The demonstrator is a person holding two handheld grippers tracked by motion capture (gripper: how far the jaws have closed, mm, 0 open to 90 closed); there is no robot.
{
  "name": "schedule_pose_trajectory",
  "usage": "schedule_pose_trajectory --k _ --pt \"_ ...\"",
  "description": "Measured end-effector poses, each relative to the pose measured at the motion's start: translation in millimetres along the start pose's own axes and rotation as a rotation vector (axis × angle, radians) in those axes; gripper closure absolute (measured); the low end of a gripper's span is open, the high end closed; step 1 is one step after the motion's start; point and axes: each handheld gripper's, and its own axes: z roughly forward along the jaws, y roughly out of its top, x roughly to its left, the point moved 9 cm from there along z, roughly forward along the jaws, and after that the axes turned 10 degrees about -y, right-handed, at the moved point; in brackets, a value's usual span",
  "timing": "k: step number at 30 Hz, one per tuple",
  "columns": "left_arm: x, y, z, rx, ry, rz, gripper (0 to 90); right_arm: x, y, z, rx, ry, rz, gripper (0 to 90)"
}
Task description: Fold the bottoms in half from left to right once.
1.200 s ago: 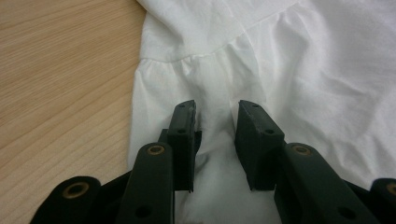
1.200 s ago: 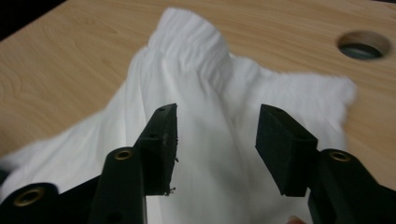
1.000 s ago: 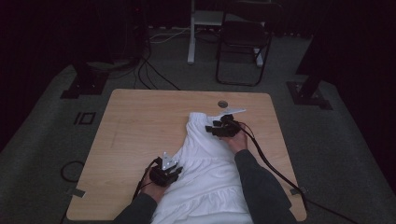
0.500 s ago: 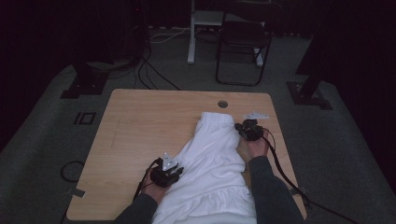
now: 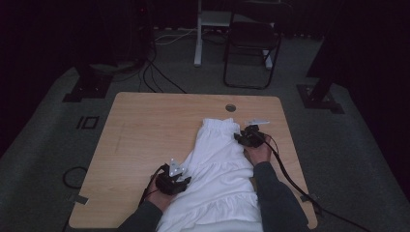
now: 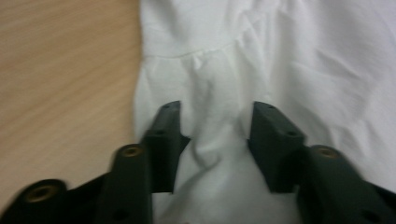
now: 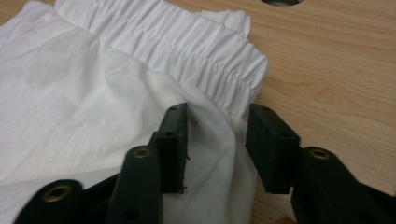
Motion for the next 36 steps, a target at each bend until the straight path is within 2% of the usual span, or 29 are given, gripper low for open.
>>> schedule_pose_trajectory --k 4,5,6,7,8,9,10,11,12,13,14,16,17,18,19,21,22,23,27,30,35,36 --pt "13.0 36.4 -11.5 -0.068 0.029 0.013 47.6 0.4 -1.9 4.2 0.019 0.008 0.006 52.4" --pt "13.0 36.4 -11.5 -0.068 0.029 0.013 46.4 0.7 -2.8 5.9 0.027 0.006 0.007 52.1" --pt "21.2 57.6 -9.1 -0.095 0.036 0.02 45.2 1.4 -3.6 7.5 0.032 0.006 0.013 52.2" --pt "26.2 67.4 -5.0 -0.099 0.038 0.02 44.0 2.2 -4.5 9.1 0.035 0.005 0.011 52.2" --pt "30.0 77.3 0.7 -0.11 0.022 0.019 42.7 3.6 -5.6 10.5 0.039 0.002 0.011 52.2" --pt "30.0 77.3 0.7 -0.11 0.022 0.019 41.2 3.6 -5.6 10.5 0.039 0.002 0.011 52.2" --pt "35.7 96.1 16.0 -0.142 -0.02 0.011 39.6 5.8 -6.6 12.0 0.027 -0.026 -0.007 52.2" --pt "35.7 96.1 16.0 -0.142 -0.02 0.011 38.6 5.8 -6.6 12.0 0.027 -0.026 -0.007 52.2" --pt "41.9 109.7 35.6 -0.152 -0.022 0.005 37.3 8.0 -7.5 12.1 0.02 -0.055 -0.023 52.3" --pt "41.9 109.7 35.6 -0.152 -0.022 0.005 36.9 8.0 -7.5 12.1 0.02 -0.055 -0.023 52.3" --pt "46.9 114.4 49.7 -0.136 0.001 0.005 36.9 9.7 -8.1 11.9 0.015 -0.069 -0.032 53.1" --pt "56.5 116.3 73.0 -0.095 0.045 -0.024 35.8 13.3 -8.9 11.3 0.005 -0.078 -0.027 53.6" --pt "62.2 113.2 90.2 -0.063 0.07 -0.056 35.4 17.0 -9.7 10.6 -0.002 -0.08 -0.022 53.7" --pt "63.9 109.2 98.1 -0.045 0.076 -0.07 35.5 18.7 -10.1 10.4 -0.007 -0.08 -0.023 53.8" --pt "63.9 109.2 98.1 -0.045 0.076 -0.07 35.5 18.7 -10.1 10.4 -0.007 -0.08 -0.023 53.8" --pt "64.0 99.5 107.7 -0.015 0.078 -0.088 35.7 21.9 -11.4 9.1 -0.01 -0.079 -0.028 53.8" --pt "62.6 95.9 104.8 -0.044 0.083 -0.096 36.5 24.2 -13.0 7.4 -0.009 -0.075 -0.031 53.8" --pt "61.8 93.5 102.8 -0.049 0.09 -0.096 36.7 24.9 -13.8 6.6 -0.011 -0.075 -0.03 53.8" --pt "57.1 85.6 95.9 -0.053 0.113 -0.105 38.3 29.9 -17.9 2.6 -0.023 -0.069 -0.032 53.8" --pt "46.1 73.2 85.4 -0.055 0.132 -0.113 38.8 40.1 -24.6 -5.1 -0.02 -0.057 -0.042 53.8" --pt "34.6 62.0 76.4 -0.057 0.132 -0.121 38.4 50.4 -31.0 -11.8 -0.029 -0.039 -0.055 53.8" --pt "27.1 58.8 73.4 -0.045 0.083 -0.123 36.8 51.0 -31.5 -12.2 -0.035 -0.039 -0.056 53.8"
